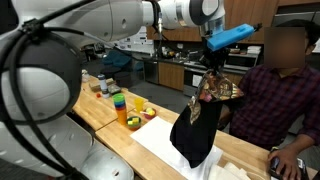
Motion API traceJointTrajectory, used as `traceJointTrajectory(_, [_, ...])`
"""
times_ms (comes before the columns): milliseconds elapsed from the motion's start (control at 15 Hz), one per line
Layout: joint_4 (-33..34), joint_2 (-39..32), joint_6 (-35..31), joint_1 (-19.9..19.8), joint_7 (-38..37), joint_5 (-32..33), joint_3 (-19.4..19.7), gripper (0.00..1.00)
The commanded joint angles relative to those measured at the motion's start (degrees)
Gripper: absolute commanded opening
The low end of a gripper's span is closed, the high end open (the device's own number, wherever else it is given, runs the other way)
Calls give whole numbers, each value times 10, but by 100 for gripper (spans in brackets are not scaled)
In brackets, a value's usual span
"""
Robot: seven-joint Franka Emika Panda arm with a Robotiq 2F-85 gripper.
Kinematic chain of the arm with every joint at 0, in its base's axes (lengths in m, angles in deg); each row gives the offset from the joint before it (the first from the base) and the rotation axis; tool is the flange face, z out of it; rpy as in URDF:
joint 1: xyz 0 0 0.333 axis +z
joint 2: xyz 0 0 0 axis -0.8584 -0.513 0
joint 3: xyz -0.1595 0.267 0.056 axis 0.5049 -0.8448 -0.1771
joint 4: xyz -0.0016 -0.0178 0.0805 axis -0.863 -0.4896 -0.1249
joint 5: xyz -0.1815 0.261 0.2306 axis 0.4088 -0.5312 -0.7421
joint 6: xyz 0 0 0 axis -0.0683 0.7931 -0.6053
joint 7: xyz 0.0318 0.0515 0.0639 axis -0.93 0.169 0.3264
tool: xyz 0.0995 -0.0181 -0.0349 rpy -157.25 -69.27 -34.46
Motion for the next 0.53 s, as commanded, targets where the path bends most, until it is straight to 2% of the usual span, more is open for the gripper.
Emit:
traceJointTrajectory(0, [11,-10,38,-9,45,-16,5,2])
traceJointTrajectory(267, [2,-11,40,-32,45,16,3,2])
traceJointTrajectory(467, [23,-8,16,-62,27,59,8,2])
